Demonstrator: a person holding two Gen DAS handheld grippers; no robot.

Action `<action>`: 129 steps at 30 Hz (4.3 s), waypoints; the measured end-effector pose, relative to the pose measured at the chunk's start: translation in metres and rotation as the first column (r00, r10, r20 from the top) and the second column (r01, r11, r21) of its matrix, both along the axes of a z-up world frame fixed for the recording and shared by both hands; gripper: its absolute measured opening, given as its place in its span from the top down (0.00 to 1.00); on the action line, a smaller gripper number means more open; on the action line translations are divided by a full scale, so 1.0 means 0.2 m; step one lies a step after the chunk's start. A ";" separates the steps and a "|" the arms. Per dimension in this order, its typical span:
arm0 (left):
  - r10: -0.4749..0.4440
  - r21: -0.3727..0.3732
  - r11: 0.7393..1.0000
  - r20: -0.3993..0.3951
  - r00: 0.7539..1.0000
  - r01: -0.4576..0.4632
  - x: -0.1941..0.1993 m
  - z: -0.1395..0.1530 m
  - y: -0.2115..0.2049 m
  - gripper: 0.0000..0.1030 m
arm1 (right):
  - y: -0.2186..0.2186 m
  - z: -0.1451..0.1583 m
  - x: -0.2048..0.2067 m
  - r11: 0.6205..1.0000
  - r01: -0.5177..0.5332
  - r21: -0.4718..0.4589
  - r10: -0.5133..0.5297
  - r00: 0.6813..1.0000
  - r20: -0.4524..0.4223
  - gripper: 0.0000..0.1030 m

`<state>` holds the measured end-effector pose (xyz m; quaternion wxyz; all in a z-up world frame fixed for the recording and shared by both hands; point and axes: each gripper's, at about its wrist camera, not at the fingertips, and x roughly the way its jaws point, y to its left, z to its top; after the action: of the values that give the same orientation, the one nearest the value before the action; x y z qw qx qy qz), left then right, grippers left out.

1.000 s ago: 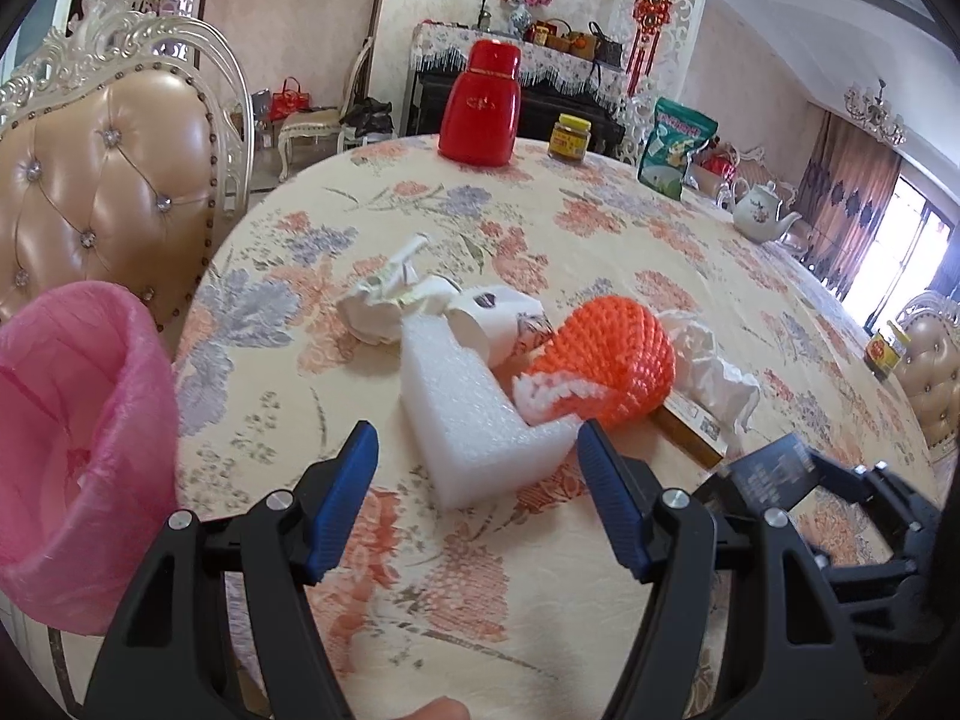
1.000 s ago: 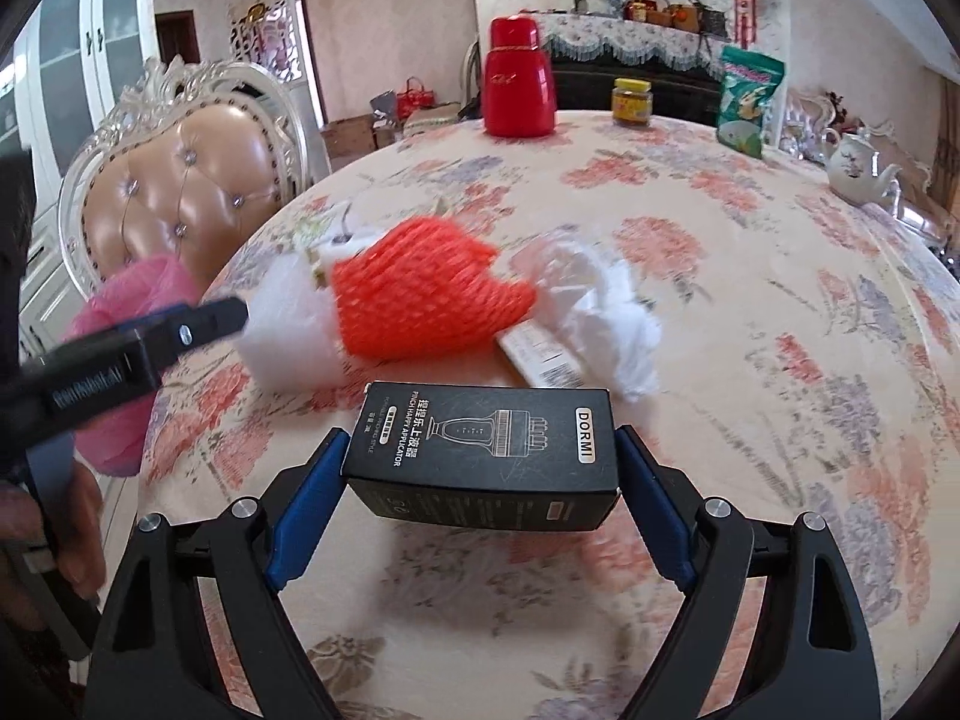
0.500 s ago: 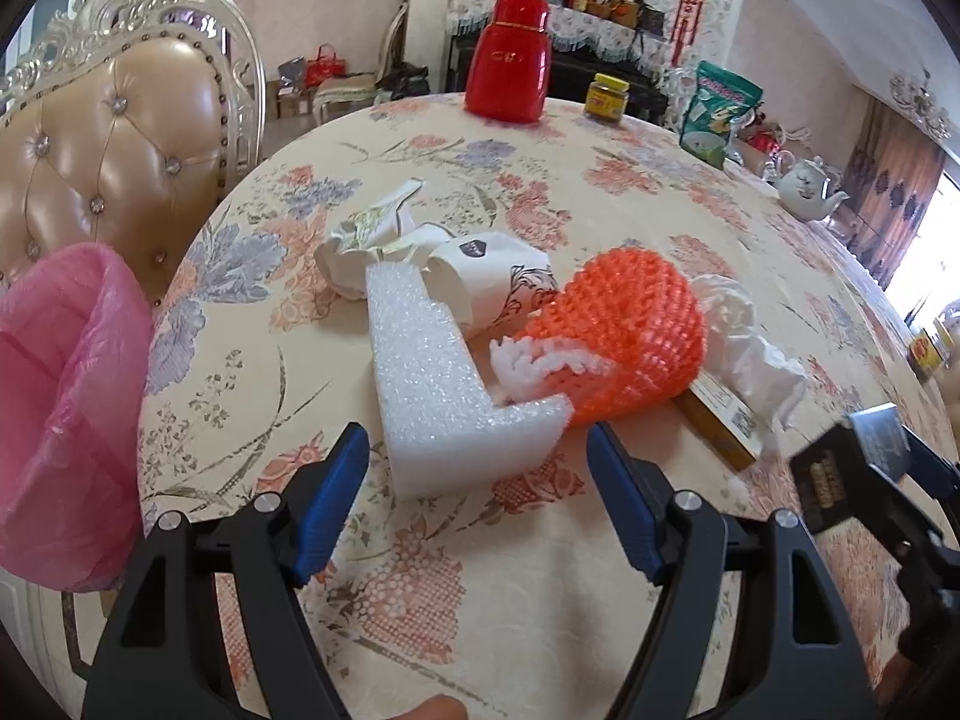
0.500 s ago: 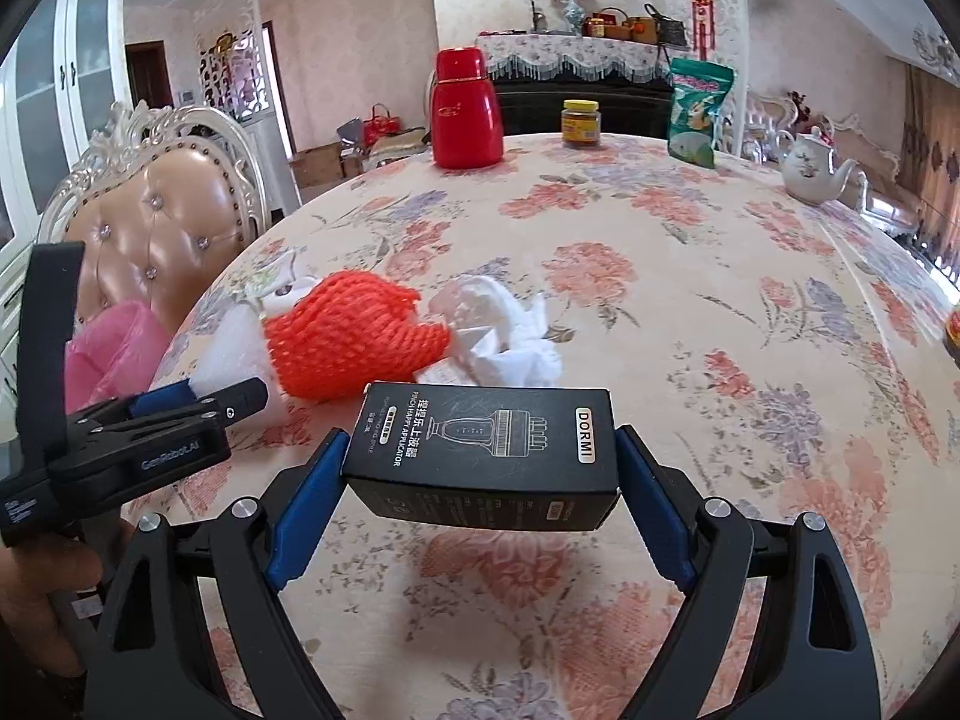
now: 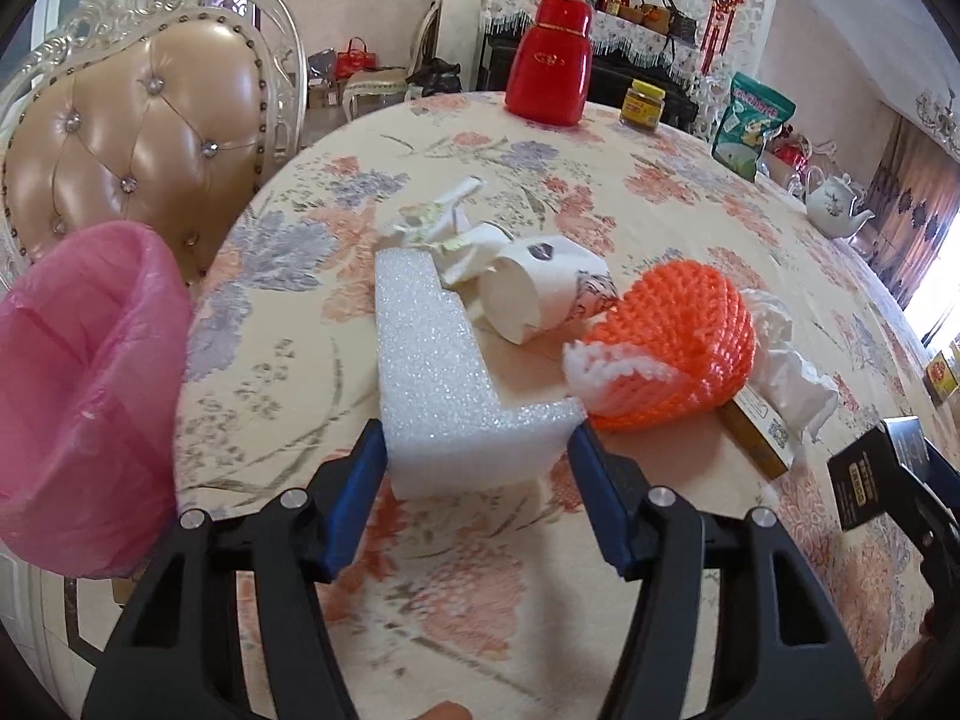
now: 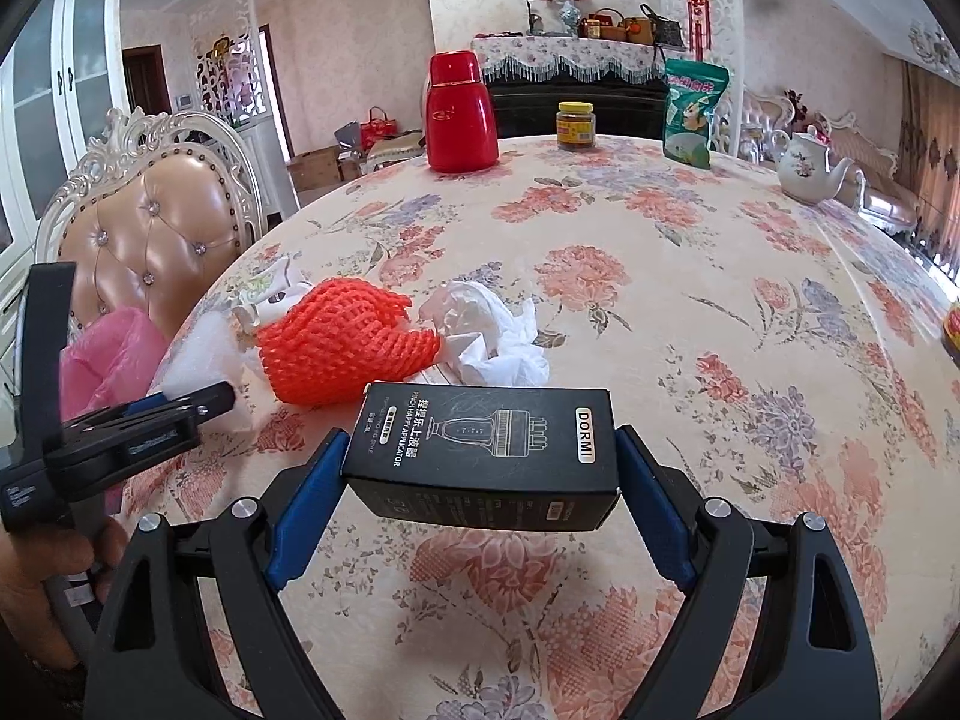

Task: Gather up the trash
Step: 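Carry the foam piece and black box over the pink bin, then open both tools to drop the foam piece and box into the bin, then move both tools back over the remaining table trash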

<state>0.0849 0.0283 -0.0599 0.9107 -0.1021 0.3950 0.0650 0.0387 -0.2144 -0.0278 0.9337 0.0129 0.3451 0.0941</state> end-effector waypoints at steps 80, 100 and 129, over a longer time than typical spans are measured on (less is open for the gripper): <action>0.231 0.087 0.965 0.168 0.958 -0.247 -0.67 0.35 1.27 0.41 | 1.57 0.37 0.14 0.871 -0.491 0.010 0.488 0.868 0.095 0.20; 0.258 0.074 0.960 0.132 0.957 -0.269 -0.70 0.32 1.39 0.40 | 1.92 0.36 0.15 0.801 -0.597 0.041 0.595 0.802 0.058 0.20; 0.177 0.077 0.979 0.138 0.975 -0.188 -0.61 0.34 1.15 0.23 | 1.52 0.43 0.21 0.877 -0.481 -0.005 0.477 0.870 0.125 0.18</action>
<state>-0.0373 0.2577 0.0090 0.9284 -0.1010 0.3201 0.1594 0.0813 0.0895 0.0585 0.9004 -0.0663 0.2783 0.3277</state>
